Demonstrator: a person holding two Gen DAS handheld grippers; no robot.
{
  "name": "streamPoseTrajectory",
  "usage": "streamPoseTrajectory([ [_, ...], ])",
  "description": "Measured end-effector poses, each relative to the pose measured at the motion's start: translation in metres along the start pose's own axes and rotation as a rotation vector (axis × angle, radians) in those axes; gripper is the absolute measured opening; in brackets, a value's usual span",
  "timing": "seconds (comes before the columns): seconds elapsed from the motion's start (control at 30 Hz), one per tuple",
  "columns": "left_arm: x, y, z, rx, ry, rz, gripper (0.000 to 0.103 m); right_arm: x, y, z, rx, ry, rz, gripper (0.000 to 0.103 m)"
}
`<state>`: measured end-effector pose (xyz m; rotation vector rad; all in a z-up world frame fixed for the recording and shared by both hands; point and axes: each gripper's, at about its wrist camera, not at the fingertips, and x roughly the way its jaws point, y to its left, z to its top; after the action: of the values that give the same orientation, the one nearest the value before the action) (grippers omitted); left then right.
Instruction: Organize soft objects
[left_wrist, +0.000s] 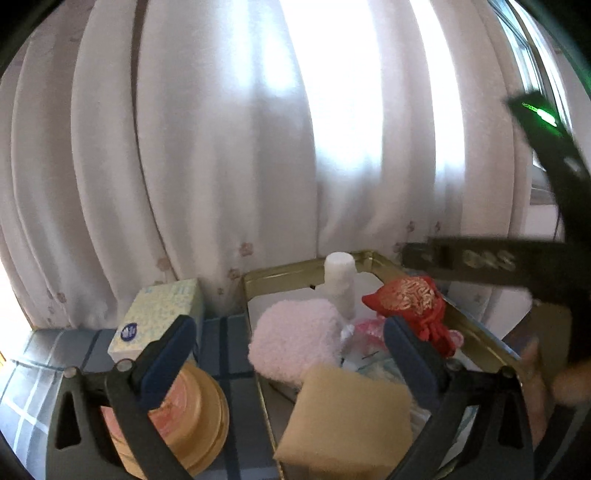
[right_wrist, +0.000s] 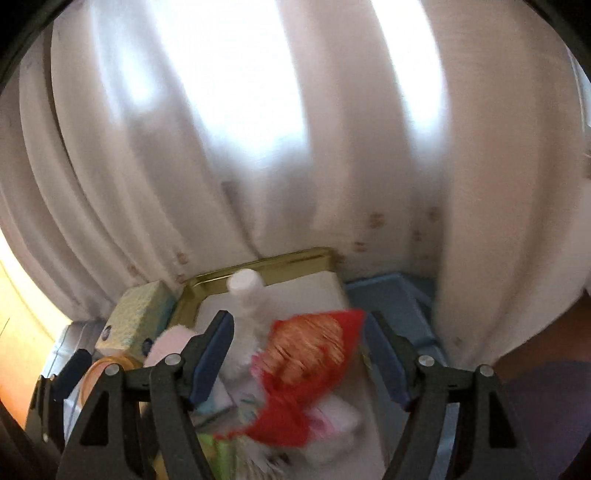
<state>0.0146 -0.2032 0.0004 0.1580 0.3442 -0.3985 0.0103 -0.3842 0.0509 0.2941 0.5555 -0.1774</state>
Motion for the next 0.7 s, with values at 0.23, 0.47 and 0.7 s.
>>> streamPoseTrajectory([
  [0.23, -0.001, 0.006, -0.004, -0.01, -0.036, 0.031, 0.103, -0.042, -0.013, -0.039, 0.038, -0.192, -0.083, 0.077],
  [0.47, -0.006, 0.005, -0.009, -0.012, -0.048, 0.068, 0.103, -0.058, -0.007, -0.057, -0.029, -0.324, -0.133, 0.079],
  [0.7, -0.013, 0.011, -0.01, -0.054, -0.073, 0.072, 0.103, -0.077, 0.001, -0.065, -0.065, -0.408, -0.128, 0.08],
])
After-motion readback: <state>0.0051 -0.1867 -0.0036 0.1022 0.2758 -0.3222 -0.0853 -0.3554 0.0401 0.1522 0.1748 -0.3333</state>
